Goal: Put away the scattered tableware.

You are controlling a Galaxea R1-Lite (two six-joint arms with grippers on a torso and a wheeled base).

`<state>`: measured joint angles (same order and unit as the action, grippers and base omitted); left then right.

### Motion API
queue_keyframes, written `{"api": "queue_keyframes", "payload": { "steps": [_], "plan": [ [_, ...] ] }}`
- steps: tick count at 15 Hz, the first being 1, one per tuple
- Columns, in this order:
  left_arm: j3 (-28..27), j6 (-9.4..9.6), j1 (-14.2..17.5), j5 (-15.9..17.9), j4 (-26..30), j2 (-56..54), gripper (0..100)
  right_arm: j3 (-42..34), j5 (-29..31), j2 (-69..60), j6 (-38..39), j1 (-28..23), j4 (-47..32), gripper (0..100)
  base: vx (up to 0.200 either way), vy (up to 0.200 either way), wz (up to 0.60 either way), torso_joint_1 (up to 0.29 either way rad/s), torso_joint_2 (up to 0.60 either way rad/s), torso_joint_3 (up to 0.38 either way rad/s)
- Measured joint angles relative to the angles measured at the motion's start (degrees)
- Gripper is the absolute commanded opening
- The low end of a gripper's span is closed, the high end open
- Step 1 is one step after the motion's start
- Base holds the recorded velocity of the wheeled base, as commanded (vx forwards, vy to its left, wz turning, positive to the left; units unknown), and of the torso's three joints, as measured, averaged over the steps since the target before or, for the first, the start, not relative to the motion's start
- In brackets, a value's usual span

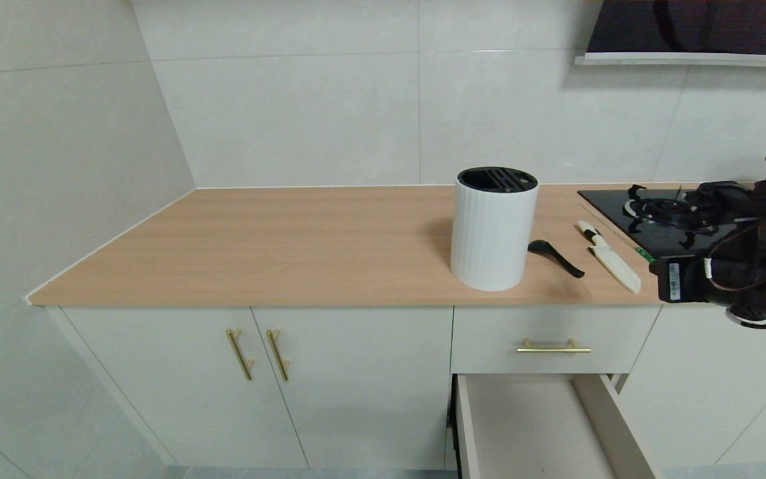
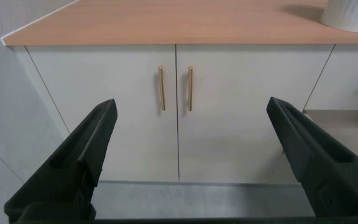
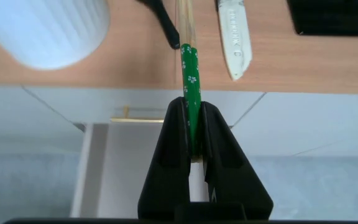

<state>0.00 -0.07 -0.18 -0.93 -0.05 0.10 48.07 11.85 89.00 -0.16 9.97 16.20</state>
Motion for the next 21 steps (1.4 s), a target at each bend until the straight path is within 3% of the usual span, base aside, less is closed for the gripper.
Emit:
{"api": "queue_keyframes", "payload": {
  "steps": [8,13,21],
  "plan": [
    [0.00,0.00,0.00,0.00,0.00,0.00,100,-7.69,-0.09,-7.12,-10.84,2.04,-0.20,0,0.000,0.000,0.00,0.000,0.00,0.000],
    [0.00,0.00,-0.02,-0.02,0.00,0.00,100,-12.19,-0.06,-10.97,-15.57,6.21,-0.17,0,0.000,0.000,0.00,0.000,0.00,0.000],
    [0.00,0.00,0.02,-0.02,0.02,0.00,100,-17.15,-0.06,-16.29,-19.85,13.48,-0.71,0,0.000,0.000,0.00,-0.180,0.42,0.240]
  ]
}}
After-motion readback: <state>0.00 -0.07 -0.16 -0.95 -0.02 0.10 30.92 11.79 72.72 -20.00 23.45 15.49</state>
